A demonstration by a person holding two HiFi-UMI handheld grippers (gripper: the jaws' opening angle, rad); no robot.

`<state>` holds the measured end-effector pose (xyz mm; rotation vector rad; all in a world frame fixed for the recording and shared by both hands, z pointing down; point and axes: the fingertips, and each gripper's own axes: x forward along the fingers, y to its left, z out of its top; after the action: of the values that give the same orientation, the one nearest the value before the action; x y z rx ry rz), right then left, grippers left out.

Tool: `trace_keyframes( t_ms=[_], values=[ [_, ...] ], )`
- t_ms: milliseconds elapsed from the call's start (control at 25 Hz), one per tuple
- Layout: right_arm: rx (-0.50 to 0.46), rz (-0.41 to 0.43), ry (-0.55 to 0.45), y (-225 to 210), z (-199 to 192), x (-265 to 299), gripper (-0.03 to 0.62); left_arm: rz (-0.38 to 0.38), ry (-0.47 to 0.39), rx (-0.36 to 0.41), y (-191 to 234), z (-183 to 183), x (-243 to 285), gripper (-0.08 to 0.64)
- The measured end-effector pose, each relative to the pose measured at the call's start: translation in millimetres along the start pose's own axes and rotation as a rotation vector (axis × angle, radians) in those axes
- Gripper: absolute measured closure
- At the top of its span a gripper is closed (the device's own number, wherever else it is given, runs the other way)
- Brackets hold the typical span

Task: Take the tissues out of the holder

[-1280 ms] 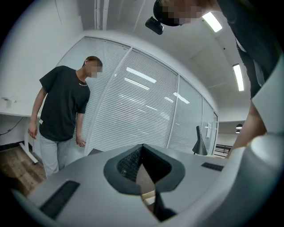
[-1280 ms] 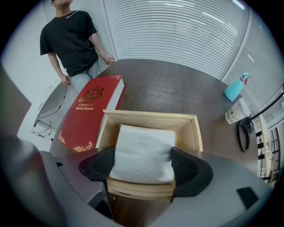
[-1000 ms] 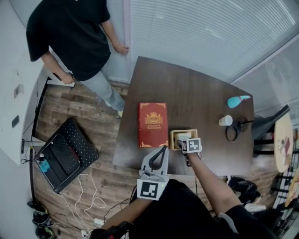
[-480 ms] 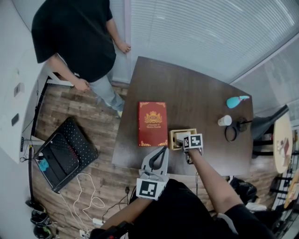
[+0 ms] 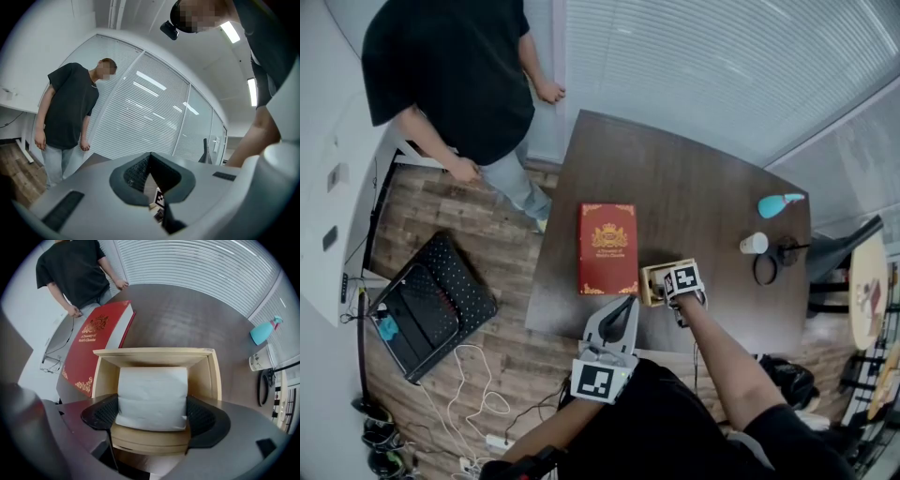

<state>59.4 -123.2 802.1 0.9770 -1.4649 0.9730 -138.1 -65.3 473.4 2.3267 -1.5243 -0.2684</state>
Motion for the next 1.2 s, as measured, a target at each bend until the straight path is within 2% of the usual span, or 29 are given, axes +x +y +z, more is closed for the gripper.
trace_keyframes(
  t_ms=[240, 400, 880, 1200],
  values=[
    [-0.069, -0.009, 0.011, 0.8, -2.2, -2.8, 0.152, -0.001, 0.01, -0.006, 2.9, 0.0, 5.6, 0.561],
    [-0.054, -0.006, -0.018, 1.1, -3.2, -6.8, 0.17, -0.021, 0.008, 0.002, -3.8, 3.2, 9.5, 0.561],
    [-0.041, 0.022, -0.143, 3.9, 5.3, -35.1, 0.172, -0.037, 0.001, 0.017, -12.7, -0.5, 6.9, 0.561],
    [-0.062, 0.112, -0.183, 16.7, 4.9, -70.2, 0.172, -0.075, -0.006, 0.003, -32.1, 2.9, 9.5, 0.561]
  ],
)
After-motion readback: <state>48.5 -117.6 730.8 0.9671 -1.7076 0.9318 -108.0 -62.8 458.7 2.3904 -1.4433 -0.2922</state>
